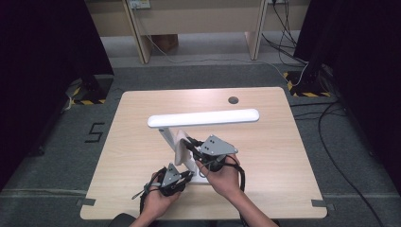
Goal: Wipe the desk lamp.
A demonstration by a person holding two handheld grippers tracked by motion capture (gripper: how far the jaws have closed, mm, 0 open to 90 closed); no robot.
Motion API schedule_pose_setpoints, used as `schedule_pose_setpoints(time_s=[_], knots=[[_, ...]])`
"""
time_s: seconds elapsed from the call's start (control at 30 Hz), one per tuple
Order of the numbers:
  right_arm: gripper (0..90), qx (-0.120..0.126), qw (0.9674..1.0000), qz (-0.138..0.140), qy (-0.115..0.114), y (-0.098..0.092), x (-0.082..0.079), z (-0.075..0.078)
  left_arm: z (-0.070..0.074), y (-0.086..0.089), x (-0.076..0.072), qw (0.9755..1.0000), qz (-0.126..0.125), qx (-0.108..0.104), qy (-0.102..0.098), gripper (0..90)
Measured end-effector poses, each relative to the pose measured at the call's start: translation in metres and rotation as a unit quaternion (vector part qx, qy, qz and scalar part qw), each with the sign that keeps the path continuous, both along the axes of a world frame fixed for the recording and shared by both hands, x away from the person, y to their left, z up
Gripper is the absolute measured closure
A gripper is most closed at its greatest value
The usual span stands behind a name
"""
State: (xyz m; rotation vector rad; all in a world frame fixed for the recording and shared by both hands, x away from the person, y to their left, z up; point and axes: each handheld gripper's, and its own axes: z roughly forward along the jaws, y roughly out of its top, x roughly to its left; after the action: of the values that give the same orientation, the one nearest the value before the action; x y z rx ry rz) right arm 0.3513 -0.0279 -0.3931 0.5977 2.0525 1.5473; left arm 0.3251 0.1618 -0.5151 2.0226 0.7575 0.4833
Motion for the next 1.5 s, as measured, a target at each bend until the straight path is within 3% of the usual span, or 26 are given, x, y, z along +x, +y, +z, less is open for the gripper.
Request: schedule_pose_setpoints(time_s=[0.4, 0.8, 1.0, 1.5], knots=[[82.7, -0.009, 1.0, 0.0, 0.0, -0.003, 0.0, -0.007, 0.0, 0.0, 0.0, 1.0, 0.0, -0.002, 0.002, 78.0], [82.7, -0.014, 0.9997, -0.004, 0.02, -0.004, -0.001, -0.016, 0.0, 0.0, 0.0, 1.0, 0.0, -0.001, 0.001, 78.0], [82.7, -0.019, 0.9997, -0.003, 0.015, -0.005, -0.001, -0.021, 0.0, 0.0, -0.001, 1.0, 0.0, 0.0, 0.001, 78.1], [82.7, -0.026, 0.9992, -0.006, 0.031, -0.008, -0.002, -0.032, 0.0, 0.0, -0.001, 1.0, 0.001, -0.002, 0.001, 78.1]])
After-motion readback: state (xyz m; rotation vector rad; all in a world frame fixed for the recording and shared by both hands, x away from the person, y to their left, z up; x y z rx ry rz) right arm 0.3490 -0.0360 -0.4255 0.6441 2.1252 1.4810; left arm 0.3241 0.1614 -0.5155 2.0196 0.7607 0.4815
